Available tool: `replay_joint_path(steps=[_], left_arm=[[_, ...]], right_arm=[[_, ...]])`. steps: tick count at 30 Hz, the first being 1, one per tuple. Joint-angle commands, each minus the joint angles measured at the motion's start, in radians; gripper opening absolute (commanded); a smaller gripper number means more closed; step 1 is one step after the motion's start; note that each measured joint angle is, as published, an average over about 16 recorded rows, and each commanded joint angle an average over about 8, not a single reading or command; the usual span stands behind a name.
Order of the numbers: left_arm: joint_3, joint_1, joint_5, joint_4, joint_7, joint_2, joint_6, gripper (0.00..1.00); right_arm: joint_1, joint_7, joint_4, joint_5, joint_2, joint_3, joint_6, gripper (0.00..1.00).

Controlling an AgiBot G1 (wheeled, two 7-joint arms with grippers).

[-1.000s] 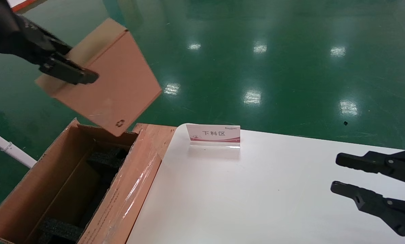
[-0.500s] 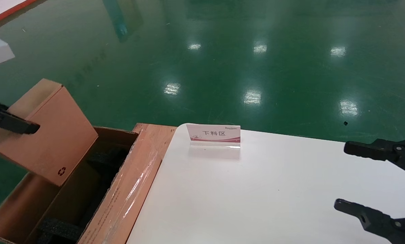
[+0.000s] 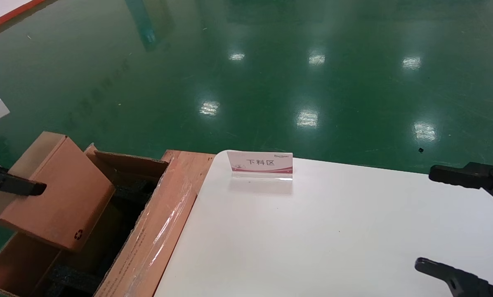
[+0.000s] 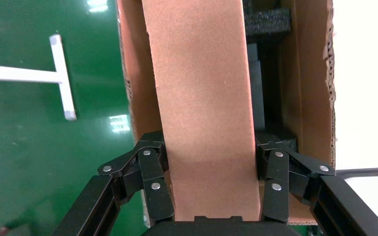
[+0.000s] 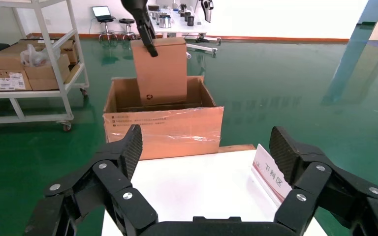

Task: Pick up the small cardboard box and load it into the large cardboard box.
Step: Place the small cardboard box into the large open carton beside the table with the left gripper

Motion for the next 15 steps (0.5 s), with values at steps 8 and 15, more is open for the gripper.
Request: replay_joint_path(steps=[8, 15], left_arm=[[0.010, 0.028, 0.023, -0.009, 0.028, -0.074, -0.008, 0.00], [0.006, 0.087, 0.037, 0.017, 0.064, -0.093, -0.048, 0.00]], right_arm=[[0.000, 0.000, 0.000, 0.000, 0.000, 0.000, 0.000, 1.00], [0.000, 0.000, 0.000, 0.001, 0.000, -0.001, 0.000, 1.00]])
